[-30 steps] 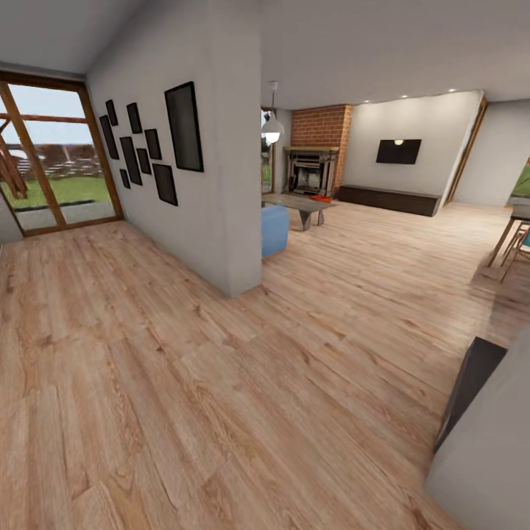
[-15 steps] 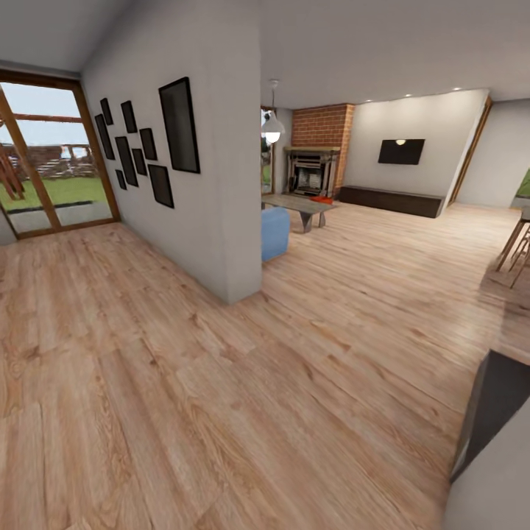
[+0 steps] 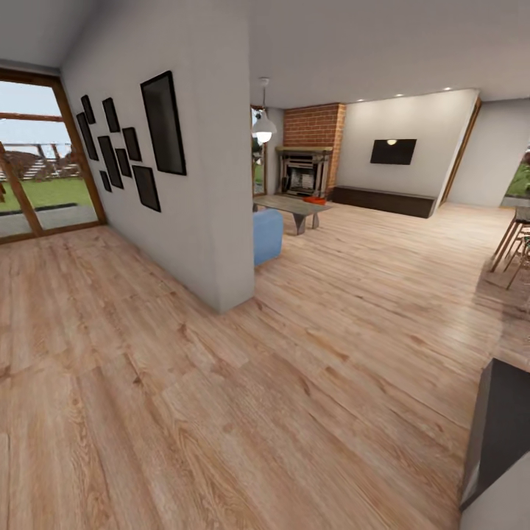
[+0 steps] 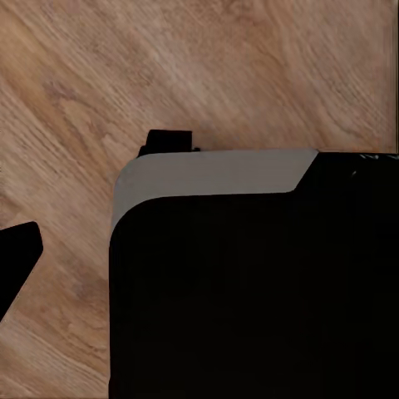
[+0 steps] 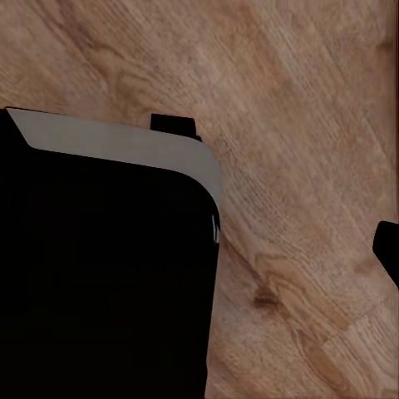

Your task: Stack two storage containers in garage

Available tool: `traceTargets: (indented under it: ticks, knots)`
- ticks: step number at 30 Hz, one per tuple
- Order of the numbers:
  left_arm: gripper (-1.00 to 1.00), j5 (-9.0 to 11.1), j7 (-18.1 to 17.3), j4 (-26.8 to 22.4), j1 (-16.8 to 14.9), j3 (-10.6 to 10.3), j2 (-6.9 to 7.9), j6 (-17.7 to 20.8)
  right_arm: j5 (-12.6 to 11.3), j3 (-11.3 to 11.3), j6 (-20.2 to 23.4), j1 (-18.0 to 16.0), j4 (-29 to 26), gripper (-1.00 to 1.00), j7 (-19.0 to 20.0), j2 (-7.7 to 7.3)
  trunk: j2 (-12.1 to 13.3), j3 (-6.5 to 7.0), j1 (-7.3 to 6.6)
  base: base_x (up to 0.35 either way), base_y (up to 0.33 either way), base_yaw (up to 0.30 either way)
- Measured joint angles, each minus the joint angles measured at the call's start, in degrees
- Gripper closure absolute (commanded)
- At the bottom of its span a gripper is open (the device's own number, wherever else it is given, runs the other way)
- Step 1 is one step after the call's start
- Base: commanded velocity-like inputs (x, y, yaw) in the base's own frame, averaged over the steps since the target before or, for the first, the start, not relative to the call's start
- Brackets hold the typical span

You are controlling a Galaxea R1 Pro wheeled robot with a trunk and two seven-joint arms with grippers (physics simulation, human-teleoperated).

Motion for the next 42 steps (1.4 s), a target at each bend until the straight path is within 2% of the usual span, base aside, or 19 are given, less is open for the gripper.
traceTargets:
  ticks: [10,23,42]
  knots:
    - [-1.00,0.00,0.00,0.02,0.00,0.00,0.00,-0.09,0.01,0.00,0.00,0.00,0.00,-1.00,0.00,-0.01,0.00,0.00,0.00,0.322,0.000,-0.205]
    - [-1.00,0.00,0.00,-0.02,0.01,0.00,0.00,-0.09,0.08,0.00,0.01,-0.01,0.00,-1.00,0.00,-0.02,0.00,0.00,0.00,0.322,0.000,-0.036]
    - [-1.00,0.00,0.00,0.00,0.00,0.00,0.00,-0.09,0.09,0.02,0.00,0.00,0.00,-1.00,0.00,0.07,0.00,0.00,0.00,0.322,0.000,-0.229]
